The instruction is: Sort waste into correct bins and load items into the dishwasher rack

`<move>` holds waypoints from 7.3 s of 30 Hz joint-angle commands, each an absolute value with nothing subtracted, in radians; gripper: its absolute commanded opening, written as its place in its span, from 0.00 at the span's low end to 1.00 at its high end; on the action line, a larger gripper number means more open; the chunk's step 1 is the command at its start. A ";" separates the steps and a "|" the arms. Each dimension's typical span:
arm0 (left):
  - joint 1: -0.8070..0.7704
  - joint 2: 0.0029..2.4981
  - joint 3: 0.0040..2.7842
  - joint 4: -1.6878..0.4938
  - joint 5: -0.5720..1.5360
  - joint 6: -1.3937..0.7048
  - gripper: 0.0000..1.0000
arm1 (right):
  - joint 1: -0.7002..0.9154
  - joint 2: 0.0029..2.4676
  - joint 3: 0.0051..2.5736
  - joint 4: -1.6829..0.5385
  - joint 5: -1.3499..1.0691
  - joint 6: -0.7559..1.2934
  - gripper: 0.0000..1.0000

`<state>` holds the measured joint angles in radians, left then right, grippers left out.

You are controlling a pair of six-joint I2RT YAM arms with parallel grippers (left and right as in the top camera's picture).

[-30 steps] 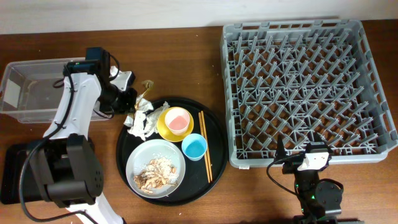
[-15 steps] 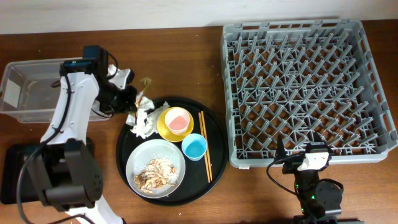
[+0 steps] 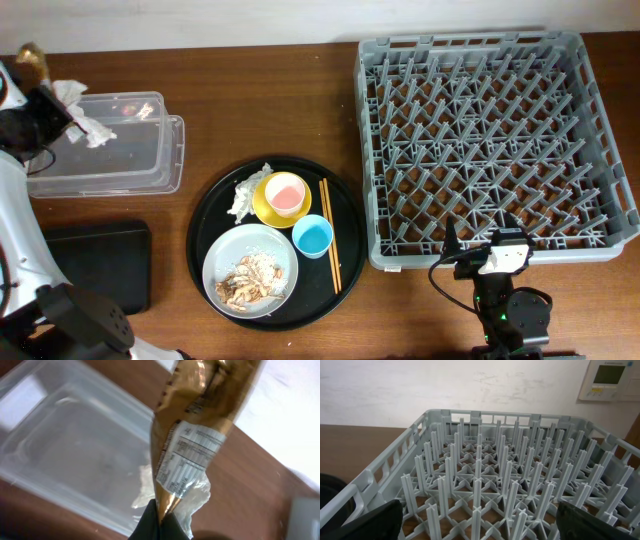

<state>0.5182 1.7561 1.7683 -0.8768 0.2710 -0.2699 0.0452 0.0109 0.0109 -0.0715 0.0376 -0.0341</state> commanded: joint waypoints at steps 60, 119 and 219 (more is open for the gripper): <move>0.025 1.757 1.621 -1.083 -0.042 -0.297 0.01 | 0.038 0.006 0.006 -0.079 0.050 -0.038 0.98; 0.178 1.537 1.765 -1.385 0.438 -0.087 0.91 | 0.038 0.005 0.006 -0.079 0.050 -0.038 0.98; 0.358 1.299 1.298 -1.314 0.040 -0.523 0.99 | 0.318 1.232 1.569 -1.131 -0.382 0.236 0.98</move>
<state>0.3542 1.3033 1.2869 -1.3163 0.0456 -0.5175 0.1661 1.0916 1.3918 -1.0367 -0.5091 0.3576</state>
